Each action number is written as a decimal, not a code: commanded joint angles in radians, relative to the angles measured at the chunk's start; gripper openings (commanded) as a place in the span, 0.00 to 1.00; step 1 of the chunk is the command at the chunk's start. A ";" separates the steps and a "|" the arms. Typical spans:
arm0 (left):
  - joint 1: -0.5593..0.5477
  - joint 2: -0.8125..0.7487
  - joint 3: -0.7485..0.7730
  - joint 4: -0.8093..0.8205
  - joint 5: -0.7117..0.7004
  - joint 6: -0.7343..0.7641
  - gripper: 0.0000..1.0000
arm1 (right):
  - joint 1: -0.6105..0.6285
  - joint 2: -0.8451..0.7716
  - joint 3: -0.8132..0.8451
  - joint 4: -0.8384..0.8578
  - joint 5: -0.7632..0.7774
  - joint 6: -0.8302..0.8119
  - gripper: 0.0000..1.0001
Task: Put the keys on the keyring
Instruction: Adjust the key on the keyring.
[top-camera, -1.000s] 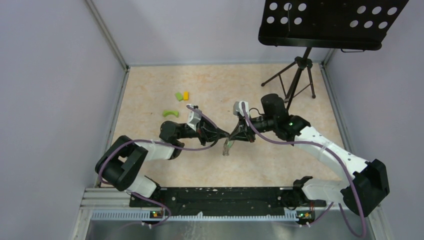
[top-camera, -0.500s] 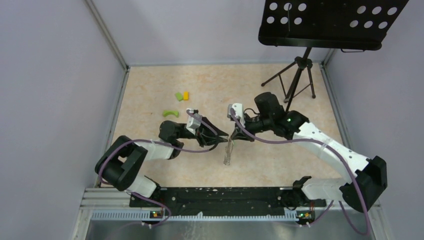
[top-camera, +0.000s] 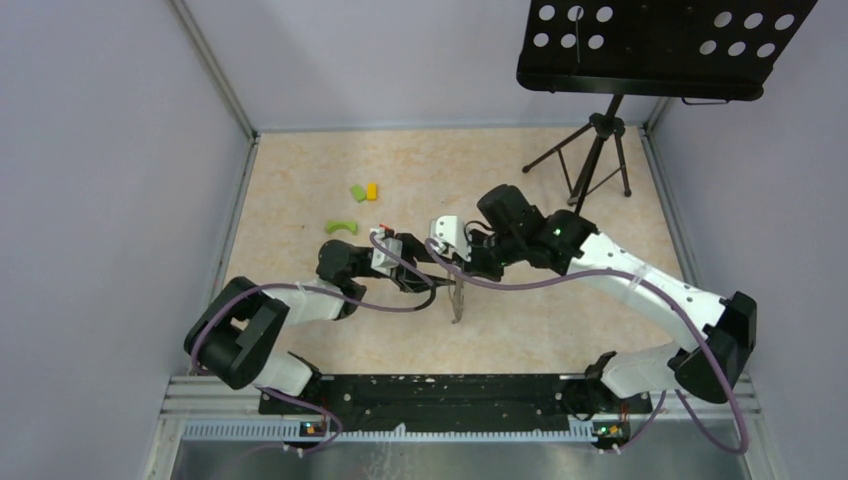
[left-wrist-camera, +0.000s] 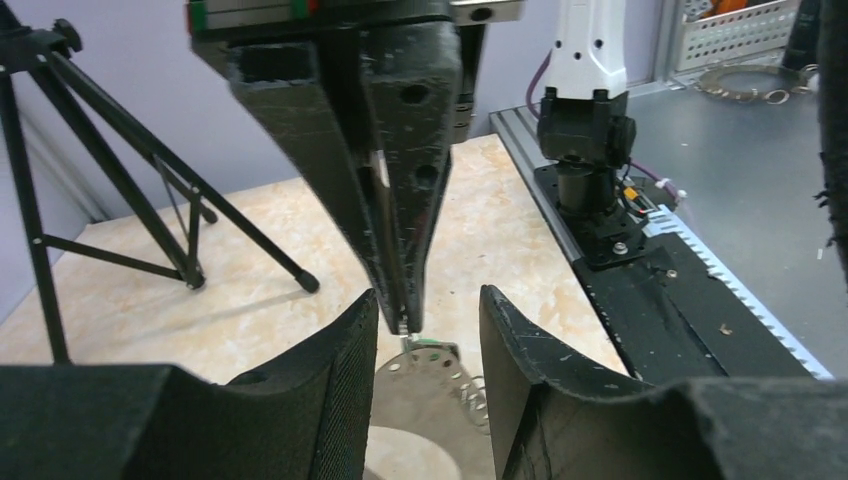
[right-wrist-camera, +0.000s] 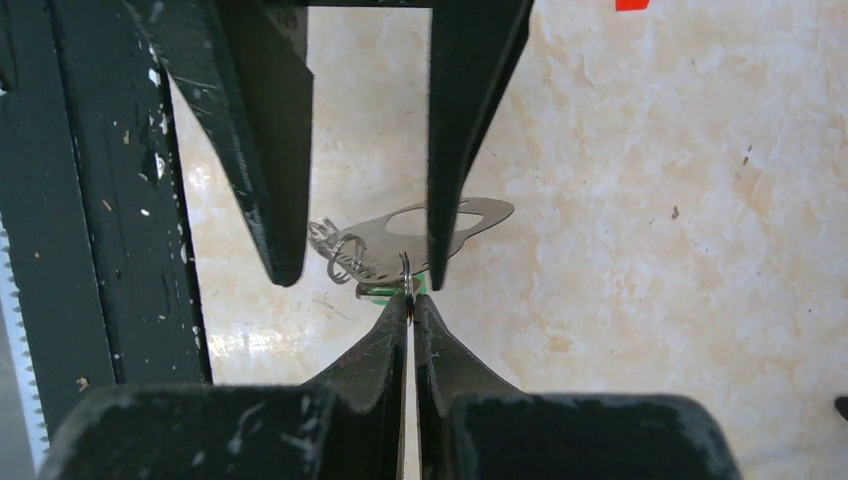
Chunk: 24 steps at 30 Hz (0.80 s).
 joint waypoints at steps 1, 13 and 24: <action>0.001 -0.017 0.005 -0.010 -0.083 0.052 0.45 | 0.054 0.026 0.088 -0.057 0.125 -0.019 0.00; 0.001 0.035 -0.006 -0.001 -0.075 0.079 0.38 | 0.079 0.061 0.131 -0.083 0.190 -0.018 0.00; -0.006 0.082 0.001 0.028 -0.081 0.080 0.38 | 0.079 0.068 0.153 -0.093 0.166 -0.007 0.00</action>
